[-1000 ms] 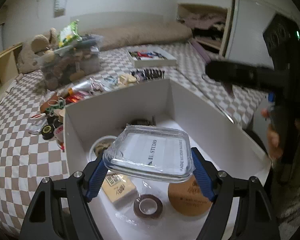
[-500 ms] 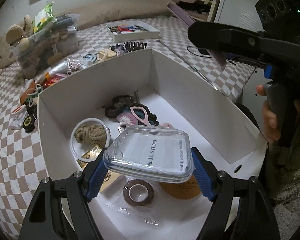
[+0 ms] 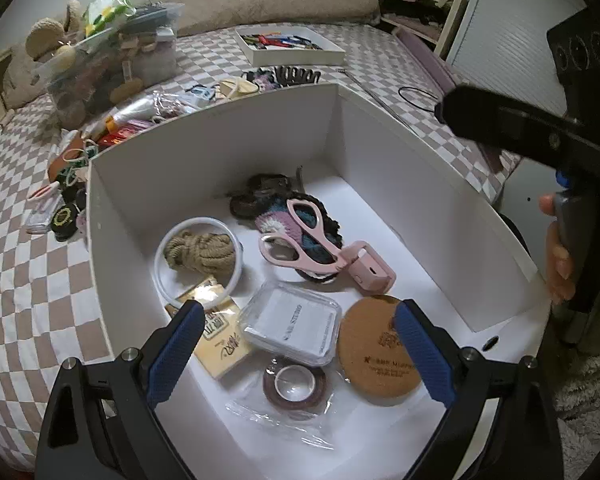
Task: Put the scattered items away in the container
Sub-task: 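Lower the clear nail-studio case into the white box and open the left tool, then lower the purple card box into the white box and open the right tool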
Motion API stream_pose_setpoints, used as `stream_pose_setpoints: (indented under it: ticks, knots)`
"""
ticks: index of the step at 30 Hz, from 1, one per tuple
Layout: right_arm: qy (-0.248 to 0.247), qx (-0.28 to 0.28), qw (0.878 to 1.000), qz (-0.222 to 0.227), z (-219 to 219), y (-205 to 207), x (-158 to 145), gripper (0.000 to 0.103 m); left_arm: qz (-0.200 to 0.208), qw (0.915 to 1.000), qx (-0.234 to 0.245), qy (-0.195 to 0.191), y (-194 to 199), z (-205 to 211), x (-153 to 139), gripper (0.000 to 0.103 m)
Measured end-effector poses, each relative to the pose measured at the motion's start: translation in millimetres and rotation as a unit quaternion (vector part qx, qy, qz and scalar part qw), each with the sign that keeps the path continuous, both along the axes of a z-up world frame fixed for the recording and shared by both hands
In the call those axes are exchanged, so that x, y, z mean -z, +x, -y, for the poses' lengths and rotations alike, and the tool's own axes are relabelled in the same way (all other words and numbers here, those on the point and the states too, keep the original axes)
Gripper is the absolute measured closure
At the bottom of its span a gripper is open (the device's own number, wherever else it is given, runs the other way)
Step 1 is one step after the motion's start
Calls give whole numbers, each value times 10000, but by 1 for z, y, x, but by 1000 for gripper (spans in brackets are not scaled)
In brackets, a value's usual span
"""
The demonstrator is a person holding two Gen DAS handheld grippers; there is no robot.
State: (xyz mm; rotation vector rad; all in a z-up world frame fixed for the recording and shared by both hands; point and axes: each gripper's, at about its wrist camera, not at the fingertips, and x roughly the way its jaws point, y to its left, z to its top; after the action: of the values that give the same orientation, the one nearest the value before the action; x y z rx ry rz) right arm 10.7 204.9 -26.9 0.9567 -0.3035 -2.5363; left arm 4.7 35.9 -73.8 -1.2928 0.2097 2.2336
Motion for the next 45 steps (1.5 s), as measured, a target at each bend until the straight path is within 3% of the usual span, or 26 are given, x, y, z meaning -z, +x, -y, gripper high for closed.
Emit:
stream_pose_setpoints:
  ticks: [9, 16, 26, 32, 40, 45]
  knots:
    - [0, -301, 9988, 388, 4, 2, 13, 3, -380, 9986, -356, 133, -1, 20, -16, 6]
    - [492, -692, 9943, 647, 16, 6, 15, 3, -649, 9952, -684, 247, 0, 37, -27, 6]
    - [245, -1464, 9751, 1650, 34, 9, 35, 3, -1002, 9894, -984, 379, 4, 47, -38, 6]
    - [381, -1696, 9670, 1863, 47, 14, 40, 3, -982, 9896, -983, 359, 6, 45, -37, 6]
    - [1083, -1972, 9560, 1885, 65, 25, 44, 3, -1068, 9880, -1071, 304, 7, 49, -40, 6]
    - [1094, -1971, 9542, 1967, 67, 26, 45, 2, -1100, 9875, -1098, 246, 7, 49, -39, 6]
